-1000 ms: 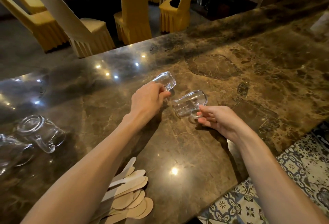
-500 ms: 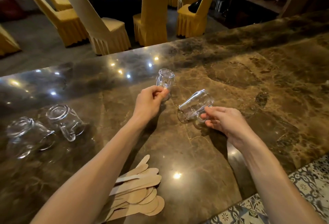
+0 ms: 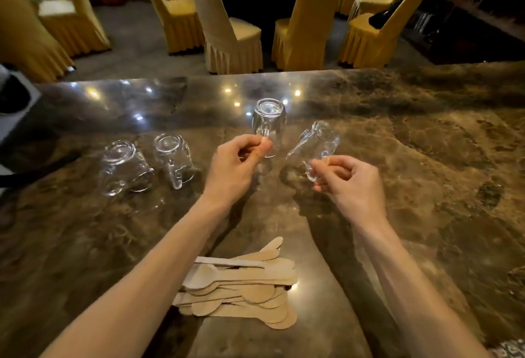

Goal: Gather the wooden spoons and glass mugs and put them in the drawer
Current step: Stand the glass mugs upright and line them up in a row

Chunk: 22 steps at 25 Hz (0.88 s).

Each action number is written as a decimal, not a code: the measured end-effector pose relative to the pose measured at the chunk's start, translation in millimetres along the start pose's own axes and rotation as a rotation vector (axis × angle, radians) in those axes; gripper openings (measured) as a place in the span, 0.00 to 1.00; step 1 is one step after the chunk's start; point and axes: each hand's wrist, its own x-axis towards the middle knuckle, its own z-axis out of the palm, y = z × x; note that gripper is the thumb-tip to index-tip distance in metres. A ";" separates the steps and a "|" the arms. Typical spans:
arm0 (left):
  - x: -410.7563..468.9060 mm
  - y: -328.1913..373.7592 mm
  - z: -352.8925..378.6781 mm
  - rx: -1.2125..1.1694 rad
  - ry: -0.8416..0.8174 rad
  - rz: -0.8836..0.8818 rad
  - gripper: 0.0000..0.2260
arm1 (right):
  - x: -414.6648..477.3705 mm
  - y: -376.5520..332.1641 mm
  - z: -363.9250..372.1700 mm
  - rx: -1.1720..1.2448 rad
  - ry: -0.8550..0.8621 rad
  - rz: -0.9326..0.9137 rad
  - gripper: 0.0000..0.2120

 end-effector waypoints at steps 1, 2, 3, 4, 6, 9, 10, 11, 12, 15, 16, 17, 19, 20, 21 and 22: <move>-6.6 -4.0 -10.5 -0.006 0.031 -0.021 0.07 | -0.8 -1.4 11.4 -0.026 -0.012 -0.027 0.09; -12.9 -8.2 -19.4 -0.011 0.061 -0.041 0.07 | -1.6 -2.6 21.6 -0.039 -0.022 -0.045 0.09; -19.1 -12.0 -27.0 -0.024 0.092 -0.062 0.07 | -2.5 -3.4 31.5 -0.039 -0.031 -0.055 0.09; -24.9 -15.7 -34.4 -0.039 0.129 -0.081 0.06 | -3.6 -3.8 41.4 -0.040 -0.039 -0.066 0.08; -34.1 -20.8 -46.8 -0.062 0.194 -0.107 0.02 | -6.5 -3.1 59.0 -0.070 -0.047 -0.104 0.08; -43.3 -25.0 -60.8 -0.039 0.248 -0.128 0.03 | -8.4 -1.7 80.3 -0.124 -0.069 -0.136 0.06; -45.4 -26.8 -63.7 -0.031 0.250 -0.143 0.02 | -8.2 -1.0 85.7 -0.138 -0.078 -0.141 0.06; -47.7 -27.8 -66.1 -0.027 0.247 -0.162 0.02 | -7.8 -0.5 90.7 -0.152 -0.086 -0.146 0.06; -49.4 -29.0 -67.4 -0.016 0.243 -0.173 0.04 | -7.3 -0.2 94.4 -0.166 -0.092 -0.155 0.06; -53.8 -31.7 -67.9 -0.019 0.233 -0.190 0.08 | -6.7 2.0 101.3 -0.213 -0.106 -0.190 0.06; -54.3 -32.4 -68.1 -0.021 0.233 -0.190 0.08 | -6.3 3.1 103.1 -0.225 -0.109 -0.198 0.06; -54.1 -33.3 -67.9 -0.023 0.232 -0.192 0.08 | -5.8 4.3 104.4 -0.237 -0.111 -0.203 0.06; -52.9 -35.2 -67.4 -0.028 0.227 -0.189 0.07 | -5.0 6.0 106.5 -0.258 -0.108 -0.208 0.06; -52.0 -36.4 -67.1 -0.031 0.225 -0.189 0.07 | -4.5 6.7 107.4 -0.261 -0.106 -0.207 0.06; -51.1 -37.4 -66.7 -0.033 0.223 -0.192 0.06 | -3.8 7.7 108.0 -0.261 -0.103 -0.207 0.07; -50.2 -38.1 -66.2 -0.033 0.221 -0.194 0.06 | -3.3 8.4 108.5 -0.260 -0.101 -0.206 0.07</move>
